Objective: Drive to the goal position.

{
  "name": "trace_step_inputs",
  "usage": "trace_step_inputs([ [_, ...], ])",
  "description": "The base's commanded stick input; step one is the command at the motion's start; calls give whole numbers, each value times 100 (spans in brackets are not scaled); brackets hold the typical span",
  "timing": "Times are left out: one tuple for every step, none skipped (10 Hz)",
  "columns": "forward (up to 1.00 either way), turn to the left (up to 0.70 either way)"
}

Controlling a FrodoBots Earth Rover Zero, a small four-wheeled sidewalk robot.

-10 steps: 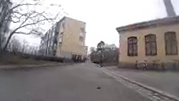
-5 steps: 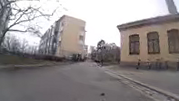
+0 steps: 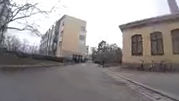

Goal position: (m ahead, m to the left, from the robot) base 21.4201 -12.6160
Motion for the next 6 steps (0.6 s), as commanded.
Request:
trace_step_inputs([
  [100,0],
  [100,0],
  [100,0],
  [100,0],
  [100,0],
  [100,-33],
])
